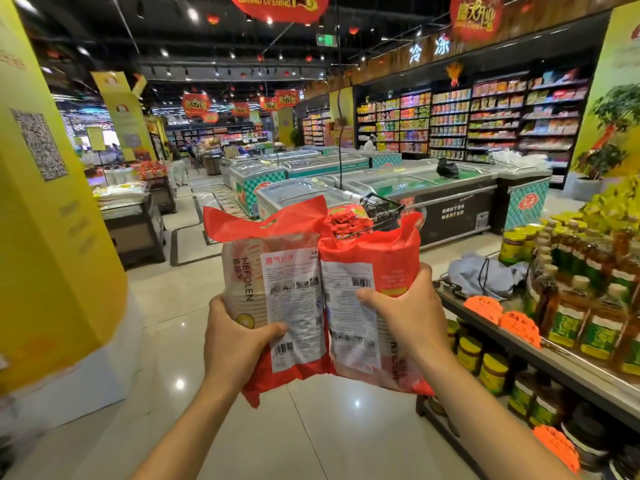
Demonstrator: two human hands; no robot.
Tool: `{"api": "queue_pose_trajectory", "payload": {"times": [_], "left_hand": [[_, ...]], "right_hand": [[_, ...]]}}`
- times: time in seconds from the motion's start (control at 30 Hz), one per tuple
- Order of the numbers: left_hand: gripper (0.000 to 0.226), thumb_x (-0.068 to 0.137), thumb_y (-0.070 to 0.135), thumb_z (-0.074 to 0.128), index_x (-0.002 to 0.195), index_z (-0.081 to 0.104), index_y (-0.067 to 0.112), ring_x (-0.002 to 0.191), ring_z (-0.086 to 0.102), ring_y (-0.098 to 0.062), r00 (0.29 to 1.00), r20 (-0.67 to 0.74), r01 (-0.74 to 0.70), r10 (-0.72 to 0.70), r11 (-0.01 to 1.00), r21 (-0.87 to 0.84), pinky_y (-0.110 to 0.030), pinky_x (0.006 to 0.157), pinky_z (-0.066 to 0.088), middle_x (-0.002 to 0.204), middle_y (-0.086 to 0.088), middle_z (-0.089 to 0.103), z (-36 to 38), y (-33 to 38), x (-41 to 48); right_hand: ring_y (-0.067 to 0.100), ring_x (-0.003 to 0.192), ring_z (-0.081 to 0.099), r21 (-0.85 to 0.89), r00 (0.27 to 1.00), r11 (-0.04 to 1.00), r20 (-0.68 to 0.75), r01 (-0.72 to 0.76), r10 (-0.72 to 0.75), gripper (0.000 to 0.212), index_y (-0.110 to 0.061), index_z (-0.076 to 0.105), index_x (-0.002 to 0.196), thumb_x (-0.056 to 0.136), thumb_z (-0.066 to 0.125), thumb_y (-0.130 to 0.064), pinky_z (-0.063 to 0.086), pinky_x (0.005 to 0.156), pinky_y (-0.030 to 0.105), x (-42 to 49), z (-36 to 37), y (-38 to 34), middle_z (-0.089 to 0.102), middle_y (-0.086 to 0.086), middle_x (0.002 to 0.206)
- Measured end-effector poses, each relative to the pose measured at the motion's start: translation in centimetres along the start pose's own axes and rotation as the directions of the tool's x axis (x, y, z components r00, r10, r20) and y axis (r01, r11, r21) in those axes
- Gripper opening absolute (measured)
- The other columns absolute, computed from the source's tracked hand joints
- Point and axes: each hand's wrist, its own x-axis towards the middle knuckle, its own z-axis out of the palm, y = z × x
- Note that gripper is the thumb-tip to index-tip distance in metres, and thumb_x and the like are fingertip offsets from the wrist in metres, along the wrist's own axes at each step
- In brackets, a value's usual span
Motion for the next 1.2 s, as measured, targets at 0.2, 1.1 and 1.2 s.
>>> {"api": "queue_pose_trajectory", "payload": {"times": [0.2, 1.1, 1.2], "left_hand": [[0.082, 0.061, 0.025, 0.100, 0.122, 0.044, 0.030, 0.101, 0.069, -0.016, 0.999, -0.028, 0.027, -0.026, 1.000, 0.009, -0.047, 0.083, 0.064, 0.113, 0.009, 0.065, 4.8, -0.7, 5.9], [0.082, 0.061, 0.022, 0.099, 0.121, 0.043, 0.029, 0.098, 0.065, -0.008, 0.998, 0.055, -0.015, 0.019, 0.997, -0.075, -0.042, 0.083, 0.062, 0.112, 0.014, 0.061, 23.3, -7.8, 44.8], [0.083, 0.060, 0.022, 0.099, 0.123, 0.045, 0.029, 0.100, 0.067, -0.010, 0.997, 0.073, -0.007, 0.013, 0.997, -0.079, -0.047, 0.086, 0.062, 0.114, 0.013, 0.063, 25.4, -8.4, 48.2]], "right_hand": [[0.016, 0.094, 0.065, 0.001, 1.000, 1.000, 0.024, 0.014, -0.014, 0.076, -0.032, 0.043, 0.117, 0.060, 0.086, -0.060, 0.057, 0.088, 0.048, 7.9, 2.2, 1.4, 0.063, -0.013, 0.104], [0.016, 0.092, 0.065, -0.059, 0.997, 0.998, -0.075, 0.005, -0.009, 0.074, -0.037, 0.041, 0.110, 0.054, 0.081, -0.065, 0.056, 0.087, 0.049, 42.8, 22.2, 3.7, 0.064, -0.014, 0.102], [0.015, 0.094, 0.065, -0.055, 0.996, 0.998, -0.089, -0.003, -0.002, 0.071, -0.040, 0.040, 0.111, 0.059, 0.083, -0.063, 0.056, 0.089, 0.050, 46.1, 23.6, 4.2, 0.063, -0.017, 0.104]]}}
